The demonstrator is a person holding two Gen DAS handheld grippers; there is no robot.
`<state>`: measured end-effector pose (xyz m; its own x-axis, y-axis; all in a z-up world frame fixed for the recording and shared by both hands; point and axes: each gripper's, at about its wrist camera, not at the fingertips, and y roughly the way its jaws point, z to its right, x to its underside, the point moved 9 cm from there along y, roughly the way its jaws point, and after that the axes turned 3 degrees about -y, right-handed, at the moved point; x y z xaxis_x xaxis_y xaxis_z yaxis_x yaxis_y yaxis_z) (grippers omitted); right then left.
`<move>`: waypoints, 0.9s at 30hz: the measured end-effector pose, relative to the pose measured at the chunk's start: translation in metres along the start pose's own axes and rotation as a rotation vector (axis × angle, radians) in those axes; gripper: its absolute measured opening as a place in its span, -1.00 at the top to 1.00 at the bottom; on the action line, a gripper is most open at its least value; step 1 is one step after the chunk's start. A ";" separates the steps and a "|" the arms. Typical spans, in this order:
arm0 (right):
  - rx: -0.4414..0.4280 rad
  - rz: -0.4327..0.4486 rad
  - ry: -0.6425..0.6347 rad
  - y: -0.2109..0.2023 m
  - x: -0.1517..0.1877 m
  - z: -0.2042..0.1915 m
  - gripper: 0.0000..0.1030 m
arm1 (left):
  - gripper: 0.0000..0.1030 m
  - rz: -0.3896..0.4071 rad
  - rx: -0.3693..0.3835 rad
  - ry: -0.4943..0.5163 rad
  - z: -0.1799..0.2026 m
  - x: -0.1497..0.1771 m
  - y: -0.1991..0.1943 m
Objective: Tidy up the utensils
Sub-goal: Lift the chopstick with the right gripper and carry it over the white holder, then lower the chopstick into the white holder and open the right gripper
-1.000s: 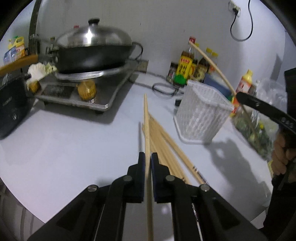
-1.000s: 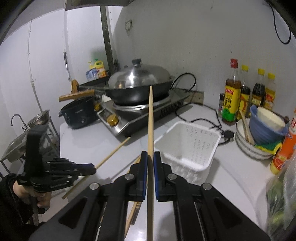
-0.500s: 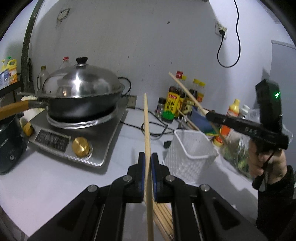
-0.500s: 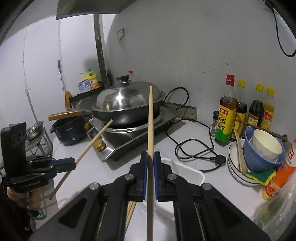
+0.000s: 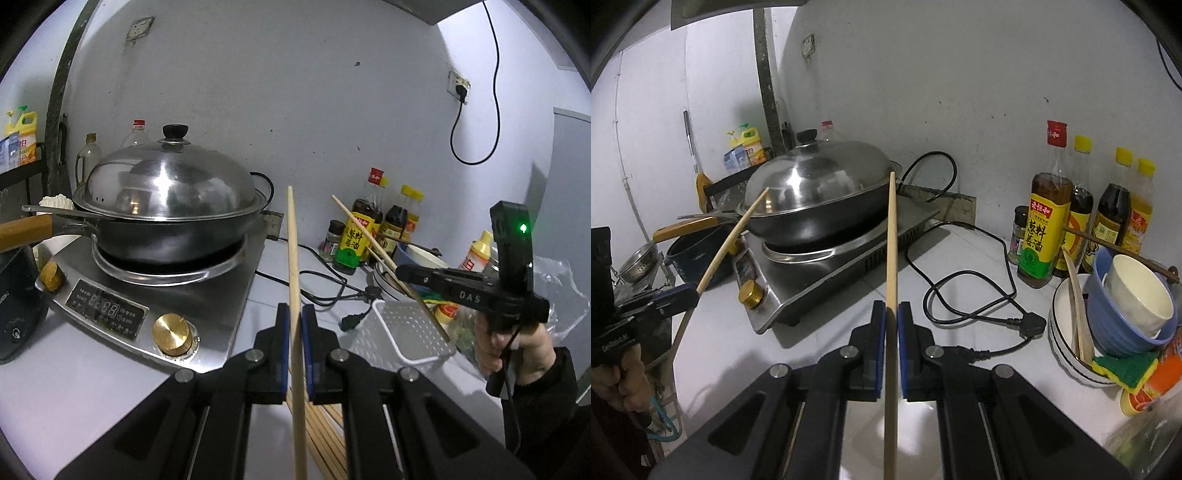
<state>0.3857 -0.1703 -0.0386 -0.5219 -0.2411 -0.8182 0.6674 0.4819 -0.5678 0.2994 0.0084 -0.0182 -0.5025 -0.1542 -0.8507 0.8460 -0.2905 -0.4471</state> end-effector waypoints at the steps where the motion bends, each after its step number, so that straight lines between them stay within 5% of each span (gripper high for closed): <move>1: 0.005 -0.004 -0.009 0.003 0.000 0.000 0.88 | 0.89 0.001 0.001 -0.002 0.000 0.000 0.001; 13: 0.018 -0.102 -0.028 0.022 0.039 0.002 0.88 | 0.89 0.024 0.000 -0.040 0.006 -0.006 0.010; 17: 0.008 -0.094 -0.003 0.017 0.046 0.009 0.65 | 0.89 0.021 -0.010 -0.033 0.015 -0.006 0.012; 27: 0.013 -0.030 0.033 -0.019 0.047 0.029 0.64 | 0.89 0.015 0.009 -0.036 0.050 -0.006 0.022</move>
<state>0.3639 -0.2156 -0.0685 -0.5585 -0.2276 -0.7977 0.6581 0.4638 -0.5931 0.3119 -0.0441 -0.0085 -0.4958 -0.1925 -0.8468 0.8520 -0.2965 -0.4314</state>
